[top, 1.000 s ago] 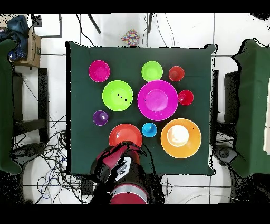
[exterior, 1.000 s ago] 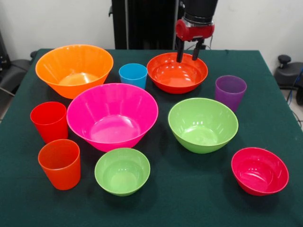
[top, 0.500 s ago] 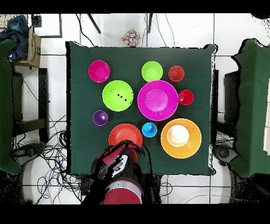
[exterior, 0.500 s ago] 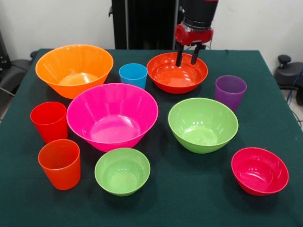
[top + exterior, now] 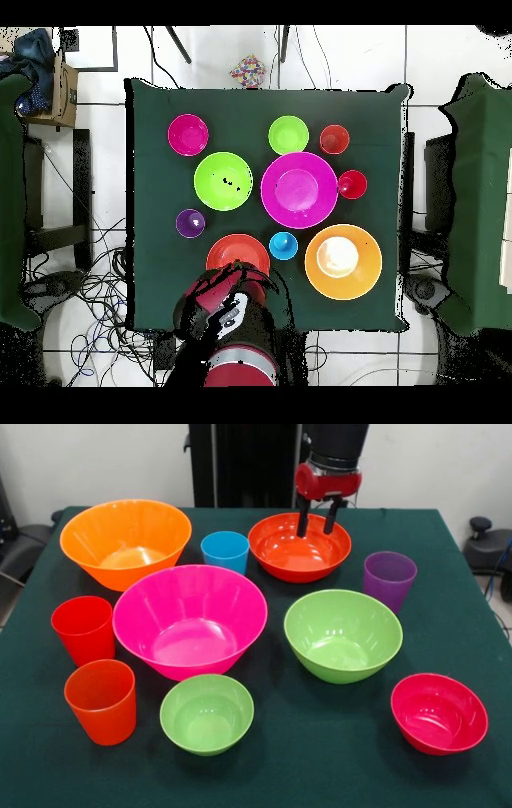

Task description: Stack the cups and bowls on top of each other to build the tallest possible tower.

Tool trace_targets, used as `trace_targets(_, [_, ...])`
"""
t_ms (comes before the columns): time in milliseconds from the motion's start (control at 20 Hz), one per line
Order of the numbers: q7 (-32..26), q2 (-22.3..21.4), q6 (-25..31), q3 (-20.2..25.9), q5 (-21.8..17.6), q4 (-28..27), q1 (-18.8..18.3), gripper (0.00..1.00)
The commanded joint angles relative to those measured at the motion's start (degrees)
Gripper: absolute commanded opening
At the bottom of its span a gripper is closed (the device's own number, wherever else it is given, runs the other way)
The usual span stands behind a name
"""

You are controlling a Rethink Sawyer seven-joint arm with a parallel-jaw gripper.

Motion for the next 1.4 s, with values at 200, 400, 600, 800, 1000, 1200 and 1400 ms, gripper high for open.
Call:
trace_targets(200, [4.8,-3.5,3.8,8.9,3.8,-0.7,-2.2,1.0])
trace_targets(400, [5.2,-3.7,4.0,9.2,4.5,-0.8,-2.0,1.0])
trace_targets(600, [5.3,-4.2,4.5,9.6,5.7,-0.7,-2.0,1.0])
trace_targets(800, [5.7,-3.8,5.1,8.9,6.9,-1.7,-0.7,1.0])
trace_targets(1000, [5.8,-2.5,4.2,7.4,7.2,-2.6,0.7,1.0])
trace_targets(1200, [6.4,-0.7,2.2,5.2,6.9,-3.2,2.3,1.0])
trace_targets(1400, [7.1,1.3,1.0,3.2,7.2,-4.6,4.2,1.0])
